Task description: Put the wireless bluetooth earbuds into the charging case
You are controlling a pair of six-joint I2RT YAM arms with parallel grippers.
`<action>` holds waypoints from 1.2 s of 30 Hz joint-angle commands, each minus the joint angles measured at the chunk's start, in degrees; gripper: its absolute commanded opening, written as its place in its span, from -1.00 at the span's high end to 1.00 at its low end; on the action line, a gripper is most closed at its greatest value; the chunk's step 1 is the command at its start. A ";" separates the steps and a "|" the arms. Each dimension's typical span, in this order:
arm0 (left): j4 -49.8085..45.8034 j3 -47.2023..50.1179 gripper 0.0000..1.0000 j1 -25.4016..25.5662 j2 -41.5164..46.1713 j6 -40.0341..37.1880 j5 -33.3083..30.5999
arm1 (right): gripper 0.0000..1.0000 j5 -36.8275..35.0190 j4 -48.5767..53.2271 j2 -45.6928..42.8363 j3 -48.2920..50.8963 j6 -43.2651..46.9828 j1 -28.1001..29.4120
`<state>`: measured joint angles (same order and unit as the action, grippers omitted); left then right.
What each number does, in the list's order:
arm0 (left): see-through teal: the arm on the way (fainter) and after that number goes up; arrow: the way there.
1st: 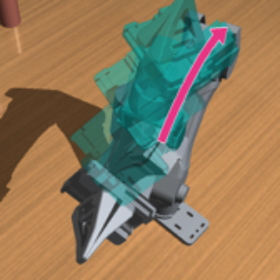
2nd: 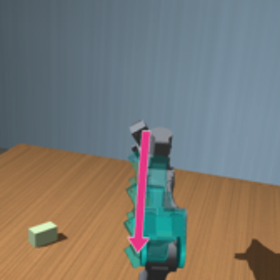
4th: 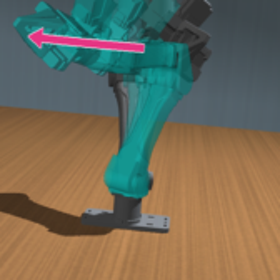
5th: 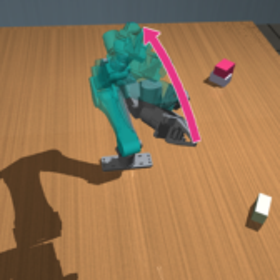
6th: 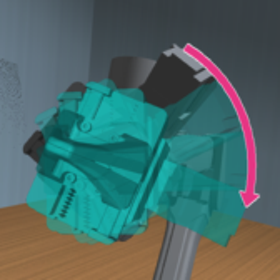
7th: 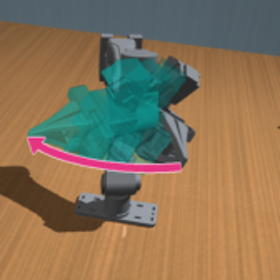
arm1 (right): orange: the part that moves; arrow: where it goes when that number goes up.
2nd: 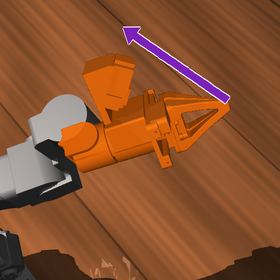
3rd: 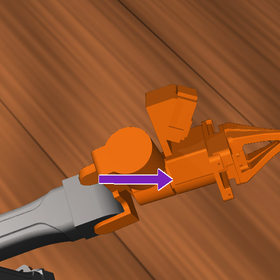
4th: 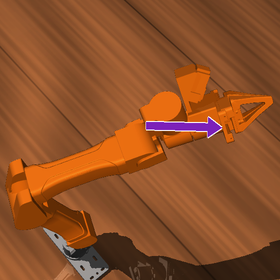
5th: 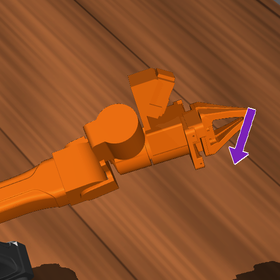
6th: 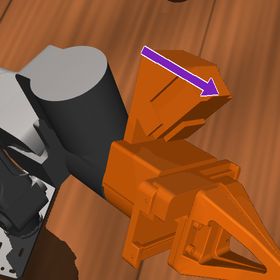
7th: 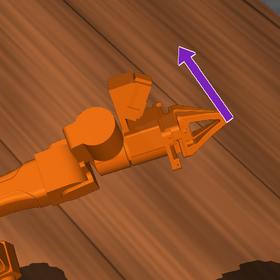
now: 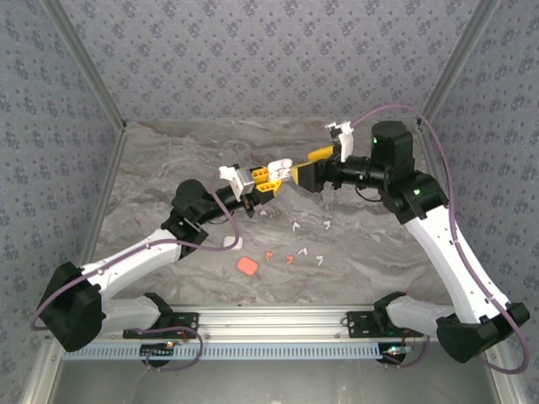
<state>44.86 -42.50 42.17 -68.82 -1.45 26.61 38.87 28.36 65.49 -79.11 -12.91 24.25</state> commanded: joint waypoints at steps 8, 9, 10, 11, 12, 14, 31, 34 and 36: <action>3.48 -1.48 1.00 0.45 -1.37 3.87 3.19 | -0.86 10.74 -7.76 3.12 1.20 -3.88 0.70; 3.48 -1.63 1.00 0.44 -1.46 3.93 3.28 | -0.86 11.17 -7.72 3.36 0.99 -3.86 0.96; 3.48 -1.69 1.00 0.41 -1.56 3.99 3.27 | -0.86 11.54 -7.68 3.54 0.90 -3.88 1.21; 3.48 -1.73 1.00 0.45 -1.58 4.02 3.36 | -0.85 11.82 -7.61 3.70 0.77 -3.80 1.47; 3.48 -1.78 1.00 0.45 -1.71 4.08 3.36 | -0.85 12.01 -7.18 3.77 0.55 -3.52 1.69; 3.61 -1.86 1.00 0.45 -1.80 4.12 3.52 | -0.85 11.85 -6.06 4.07 0.15 -3.06 2.02; 2.42 -2.05 1.00 0.43 -2.20 4.11 1.55 | -0.52 11.84 -0.90 4.68 -1.50 -0.51 2.90; 1.98 -1.97 1.00 0.45 -2.29 3.78 1.29 | -0.42 11.80 -0.72 3.72 -1.26 -0.19 2.95; 1.90 -1.94 1.00 0.45 -2.42 3.75 1.18 | -0.41 11.58 -1.59 2.64 -0.50 -0.19 2.92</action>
<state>45.84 -42.50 42.50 -70.63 2.20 29.12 47.13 25.54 70.24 -78.43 -13.87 26.24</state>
